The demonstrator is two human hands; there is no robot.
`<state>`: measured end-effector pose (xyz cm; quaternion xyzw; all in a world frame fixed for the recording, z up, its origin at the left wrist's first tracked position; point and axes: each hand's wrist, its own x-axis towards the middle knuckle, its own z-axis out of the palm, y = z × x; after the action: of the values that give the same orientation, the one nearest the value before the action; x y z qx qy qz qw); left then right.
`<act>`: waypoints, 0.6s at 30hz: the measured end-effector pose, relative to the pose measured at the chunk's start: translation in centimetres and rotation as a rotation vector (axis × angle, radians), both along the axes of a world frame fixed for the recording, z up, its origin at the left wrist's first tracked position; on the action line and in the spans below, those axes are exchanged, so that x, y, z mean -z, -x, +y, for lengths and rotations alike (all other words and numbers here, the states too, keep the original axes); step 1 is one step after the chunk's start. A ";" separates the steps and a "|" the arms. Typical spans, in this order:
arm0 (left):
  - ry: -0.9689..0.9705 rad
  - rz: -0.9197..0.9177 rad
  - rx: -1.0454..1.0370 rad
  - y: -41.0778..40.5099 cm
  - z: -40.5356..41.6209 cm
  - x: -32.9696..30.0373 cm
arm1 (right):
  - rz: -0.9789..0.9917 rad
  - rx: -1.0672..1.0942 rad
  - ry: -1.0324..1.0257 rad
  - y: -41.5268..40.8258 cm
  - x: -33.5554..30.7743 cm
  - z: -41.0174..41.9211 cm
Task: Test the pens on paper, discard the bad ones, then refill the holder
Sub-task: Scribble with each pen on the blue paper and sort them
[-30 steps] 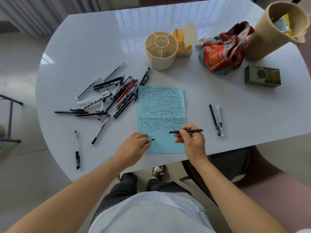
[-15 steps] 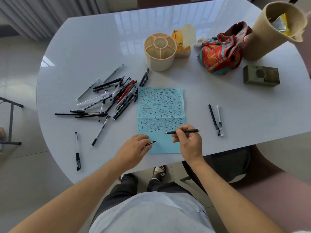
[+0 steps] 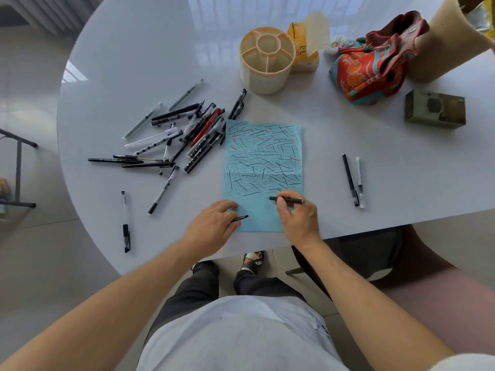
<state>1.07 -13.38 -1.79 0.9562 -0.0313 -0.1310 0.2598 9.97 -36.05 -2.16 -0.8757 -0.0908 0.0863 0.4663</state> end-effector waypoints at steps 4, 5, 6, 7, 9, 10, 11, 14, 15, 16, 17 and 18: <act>-0.005 0.009 -0.002 0.1 0.0 0.1 | 0.078 -0.005 -0.093 0.2 -0.2 1.3; -0.007 0.011 -0.002 0.0 0.0 0.2 | 0.083 -0.025 -0.096 0.3 -0.1 1.7; -0.008 0.013 -0.002 0.0 0.0 0.2 | 0.077 -0.043 -0.089 0.4 0.0 2.0; -0.008 0.016 -0.002 0.0 0.0 0.1 | 0.066 -0.054 -0.072 0.4 0.1 2.2; -0.007 0.023 -0.002 0.0 0.0 0.1 | 0.054 -0.046 -0.036 0.2 0.2 2.2; -0.005 0.027 -0.001 0.0 0.0 0.1 | 0.051 -0.037 -0.021 0.1 0.2 2.1; -0.003 0.031 -0.002 0.0 0.0 0.1 | 0.044 -0.031 -0.008 0.0 0.1 2.0; 0.002 0.033 -0.004 0.0 0.1 0.1 | 0.014 -0.022 0.029 -0.2 -0.1 2.0; 0.004 0.033 -0.005 0.0 0.1 0.2 | 0.004 -0.017 0.039 -0.2 -0.2 2.0; 0.005 0.034 -0.006 0.0 0.1 0.2 | -0.004 -0.009 0.045 -0.2 -0.3 2.1; 0.007 0.035 -0.007 0.0 0.1 0.2 | -0.009 0.001 0.049 -0.2 -0.3 2.1; 0.009 0.037 -0.009 0.0 0.1 0.2 | -0.012 0.008 0.048 -0.2 -0.3 2.1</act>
<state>1.08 -13.31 -2.00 0.9526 -0.0227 -0.1475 0.2651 10.12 -33.90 -1.83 -0.8876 -0.0877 0.0814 0.4447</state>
